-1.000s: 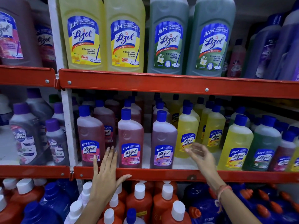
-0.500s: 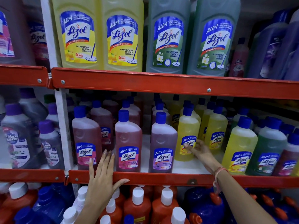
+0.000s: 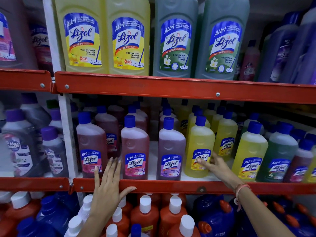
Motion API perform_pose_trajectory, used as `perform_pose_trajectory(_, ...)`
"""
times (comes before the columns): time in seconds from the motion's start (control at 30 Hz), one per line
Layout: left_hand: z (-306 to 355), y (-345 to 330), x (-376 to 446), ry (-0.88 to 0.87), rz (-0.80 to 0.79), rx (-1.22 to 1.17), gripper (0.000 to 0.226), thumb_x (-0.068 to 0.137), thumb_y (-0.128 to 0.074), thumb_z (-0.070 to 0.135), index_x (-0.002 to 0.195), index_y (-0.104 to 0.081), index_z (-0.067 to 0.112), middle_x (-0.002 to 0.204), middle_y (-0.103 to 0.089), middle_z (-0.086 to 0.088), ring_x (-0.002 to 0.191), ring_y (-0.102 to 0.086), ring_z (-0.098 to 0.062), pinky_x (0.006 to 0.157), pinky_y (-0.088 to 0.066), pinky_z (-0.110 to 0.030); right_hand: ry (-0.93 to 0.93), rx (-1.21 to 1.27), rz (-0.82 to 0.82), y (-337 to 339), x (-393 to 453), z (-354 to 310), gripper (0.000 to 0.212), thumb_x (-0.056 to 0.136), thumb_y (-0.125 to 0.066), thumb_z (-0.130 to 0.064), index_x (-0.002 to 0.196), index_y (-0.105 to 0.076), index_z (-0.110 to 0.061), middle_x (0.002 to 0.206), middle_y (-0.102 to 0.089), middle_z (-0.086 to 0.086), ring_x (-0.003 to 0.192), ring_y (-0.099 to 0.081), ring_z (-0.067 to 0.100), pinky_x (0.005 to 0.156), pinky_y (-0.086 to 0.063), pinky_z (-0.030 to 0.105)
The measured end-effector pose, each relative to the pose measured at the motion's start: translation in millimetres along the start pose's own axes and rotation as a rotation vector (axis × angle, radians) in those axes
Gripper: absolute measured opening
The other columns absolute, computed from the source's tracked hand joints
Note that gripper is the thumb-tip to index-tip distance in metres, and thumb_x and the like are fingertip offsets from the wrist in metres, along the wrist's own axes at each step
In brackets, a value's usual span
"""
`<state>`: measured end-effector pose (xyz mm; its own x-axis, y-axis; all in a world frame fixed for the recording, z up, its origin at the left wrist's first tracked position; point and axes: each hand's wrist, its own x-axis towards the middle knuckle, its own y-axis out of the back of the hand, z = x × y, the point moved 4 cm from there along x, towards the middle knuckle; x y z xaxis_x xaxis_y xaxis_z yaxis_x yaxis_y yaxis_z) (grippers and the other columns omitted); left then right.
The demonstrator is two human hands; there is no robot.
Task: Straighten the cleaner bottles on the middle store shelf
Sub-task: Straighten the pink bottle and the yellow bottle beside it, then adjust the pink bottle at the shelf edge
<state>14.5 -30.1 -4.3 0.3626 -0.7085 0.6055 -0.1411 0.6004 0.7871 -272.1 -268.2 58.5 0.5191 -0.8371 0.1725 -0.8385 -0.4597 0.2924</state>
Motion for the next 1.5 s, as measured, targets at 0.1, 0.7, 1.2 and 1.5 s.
perform_pose_trajectory(0.1,1.0,1.8,-1.7,-0.004,-0.025,0.033,0.100,0.086,-0.021,0.079,0.145,-0.040,0.001,0.149,-0.048,-0.019,0.146,-0.027,-0.025,0.125,0.007,-0.045,0.011,-0.029,-0.001,1.8,-12.7,-4.1,0.052,0.073,-0.071,-0.037,0.117,-0.052,-0.018,0.102,-0.069,-0.002,0.095,-0.064,0.008,0.069,-0.051,0.018)
perform_pose_trajectory(0.7,3.0,10.5,-7.2,0.037,-0.242,0.029,0.097,0.087,-0.018,0.079,0.133,-0.057,0.003,0.137,-0.061,-0.015,0.136,-0.048,-0.028,0.123,0.010,-0.042,0.036,-0.108,0.107,-0.8,-47.5,-8.1,0.067,0.067,-0.073,-0.047,0.123,-0.049,-0.018,0.105,-0.071,0.000,0.094,-0.066,0.008,0.077,-0.051,0.024)
perform_pose_trajectory(1.2,13.6,38.2,-10.1,0.367,-0.094,-0.838,0.096,0.074,-0.017,0.092,0.142,-0.042,0.031,0.141,-0.057,-0.002,0.137,-0.045,-0.028,0.110,-0.042,-0.056,0.177,0.113,0.154,-117.1,-88.2,-75.1,0.023,0.087,-0.064,-0.036,0.108,-0.059,-0.028,0.108,-0.068,-0.004,0.104,-0.064,0.013,0.091,-0.051,0.029)
perform_pose_trajectory(1.5,22.7,56.0,-9.7,0.330,-0.163,-0.994,0.108,0.063,-0.010,0.098,0.150,-0.030,0.036,0.150,-0.049,0.002,0.141,-0.040,-0.021,0.121,-0.027,-0.052,-0.048,-0.032,-0.087,-194.8,-95.0,-85.5,0.072,0.086,-0.034,-0.069,0.141,-0.043,-0.024,0.131,-0.055,-0.010,0.126,-0.050,0.013,0.099,-0.034,0.023)
